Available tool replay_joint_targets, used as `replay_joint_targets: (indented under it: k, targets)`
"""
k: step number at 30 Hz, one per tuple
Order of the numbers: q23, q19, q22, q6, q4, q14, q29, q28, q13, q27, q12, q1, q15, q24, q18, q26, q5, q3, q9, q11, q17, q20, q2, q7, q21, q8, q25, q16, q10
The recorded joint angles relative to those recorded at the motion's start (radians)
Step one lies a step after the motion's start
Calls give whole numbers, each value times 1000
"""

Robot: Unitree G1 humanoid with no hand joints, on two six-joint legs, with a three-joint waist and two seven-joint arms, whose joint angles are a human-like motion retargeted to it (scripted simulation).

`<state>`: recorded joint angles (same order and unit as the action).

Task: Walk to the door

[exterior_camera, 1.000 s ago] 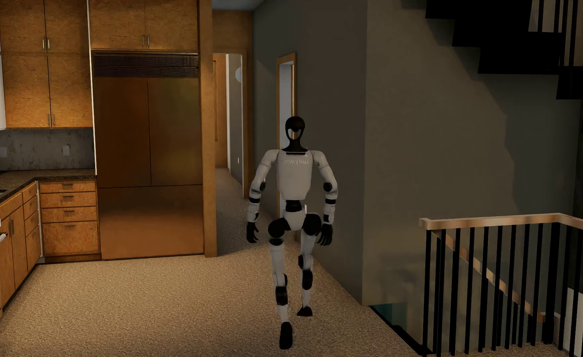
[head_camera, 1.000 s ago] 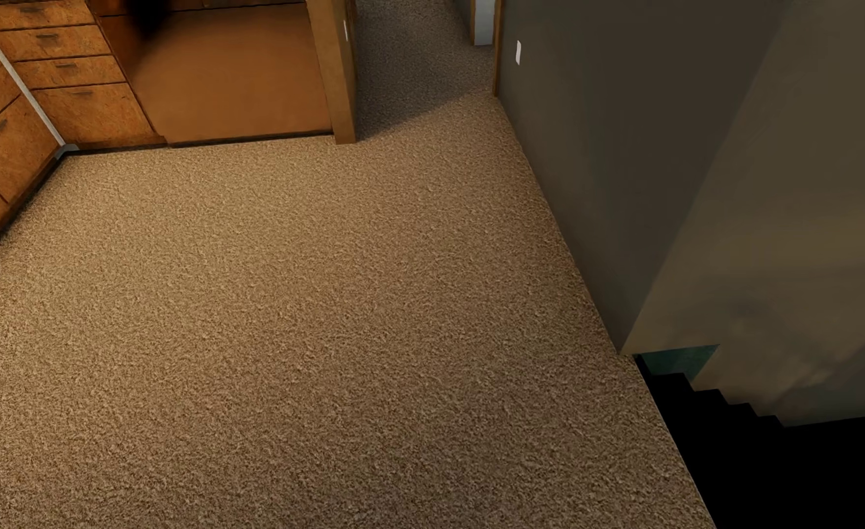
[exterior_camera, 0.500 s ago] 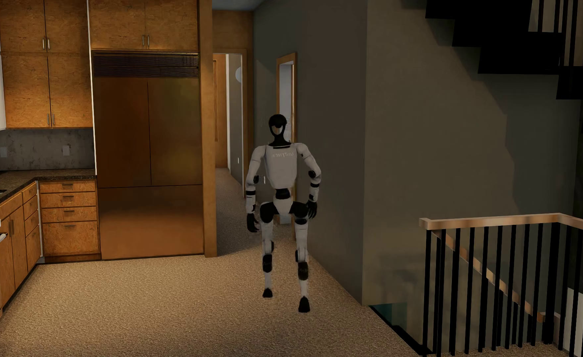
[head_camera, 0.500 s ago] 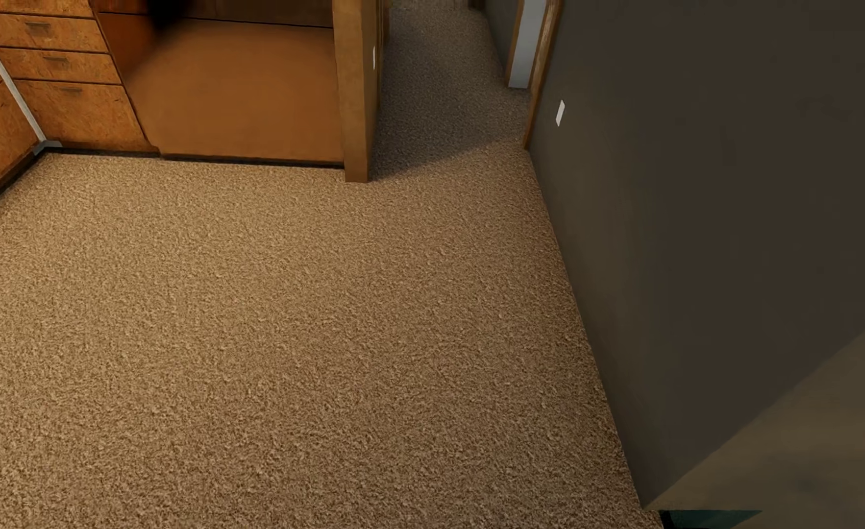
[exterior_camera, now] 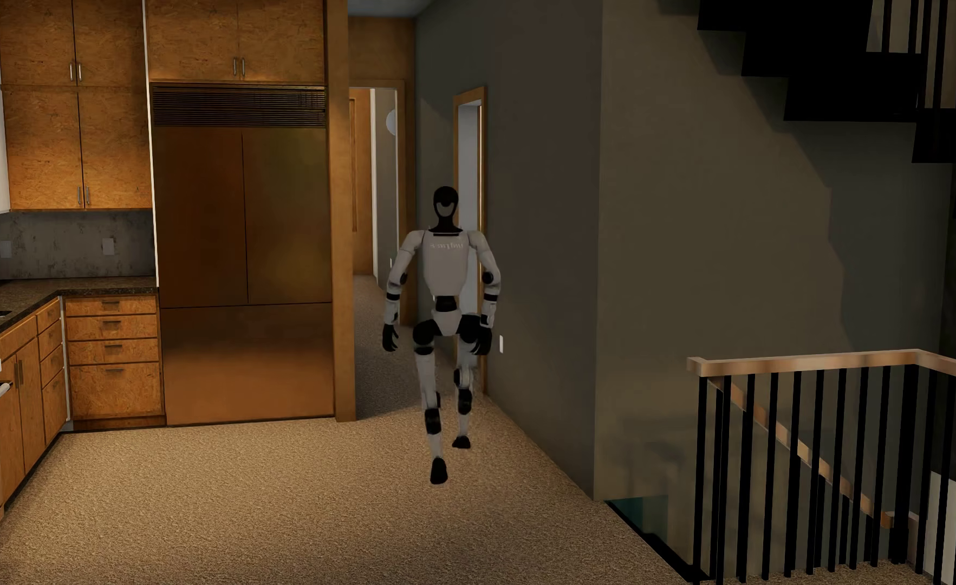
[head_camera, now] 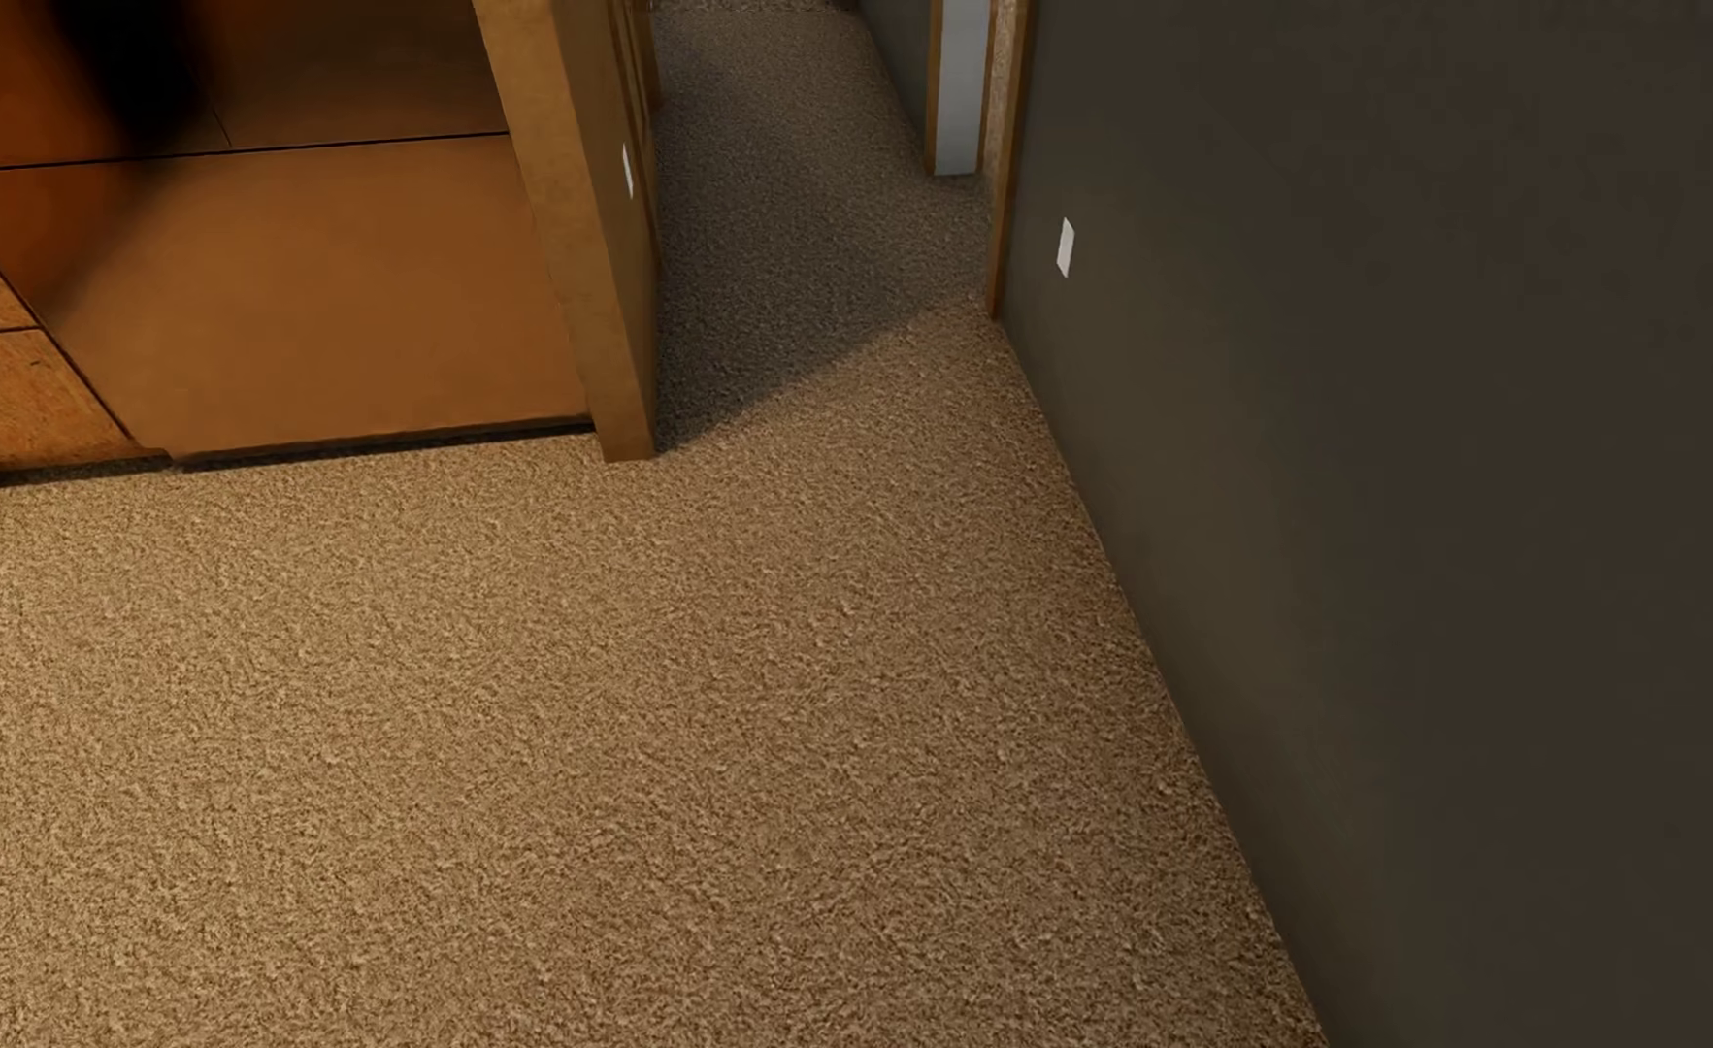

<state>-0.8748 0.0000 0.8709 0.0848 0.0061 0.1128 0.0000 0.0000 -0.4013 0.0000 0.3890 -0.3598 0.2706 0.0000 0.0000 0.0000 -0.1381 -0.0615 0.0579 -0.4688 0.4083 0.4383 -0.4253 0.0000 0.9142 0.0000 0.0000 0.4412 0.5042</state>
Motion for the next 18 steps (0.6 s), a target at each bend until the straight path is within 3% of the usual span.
replay_joint_targets:
  k: [1,3,4,6,8,9,11,13,15,16,18]
  targets:
    - [-2,0,69,14,34,-97,0,0,13,0,22,25,50,0,0,0,-17,3,-28,-41,1,99,-14,0,-45,0,0,-11,70]
    - [-9,0,185,45,146,-370,0,0,60,0,57,214,-24,0,0,0,-53,21,-36,-55,18,305,82,0,-107,0,0,-30,428]
    - [1,0,211,48,158,-349,0,0,96,0,65,357,-80,0,0,0,-64,55,-36,-43,36,371,131,0,-134,0,0,-32,621]
    - [31,0,208,13,145,-147,0,0,151,0,90,531,-208,0,0,0,-42,181,2,6,70,403,299,0,-216,0,0,-20,847]
    - [93,0,188,-15,117,-50,0,0,189,0,118,649,-348,0,0,0,-10,248,32,53,98,364,456,0,-317,0,0,-11,740]
    - [133,0,182,-22,102,-49,0,0,204,0,116,673,-420,0,0,0,-2,251,47,62,107,361,530,0,-369,0,0,-11,565]
    - [198,0,173,-18,80,-157,0,0,220,0,81,648,-501,0,0,0,-4,248,72,65,115,371,642,0,-443,0,0,-9,143]
    - [218,0,146,-16,76,-243,0,0,231,0,42,632,-539,0,0,0,0,227,85,57,105,322,728,0,-432,0,0,-9,-54]
    - [187,0,119,-29,69,-205,0,0,190,0,-6,647,-515,0,0,0,25,223,99,65,82,271,828,0,-368,0,0,1,41]
    - [153,0,101,-36,64,-232,0,0,151,0,-18,644,-454,0,0,0,46,237,82,74,67,230,854,0,-310,0,0,4,84]
    - [44,0,76,-59,36,-177,0,0,63,0,-32,596,-176,0,0,0,95,244,43,-39,30,143,792,0,-157,0,0,8,127]
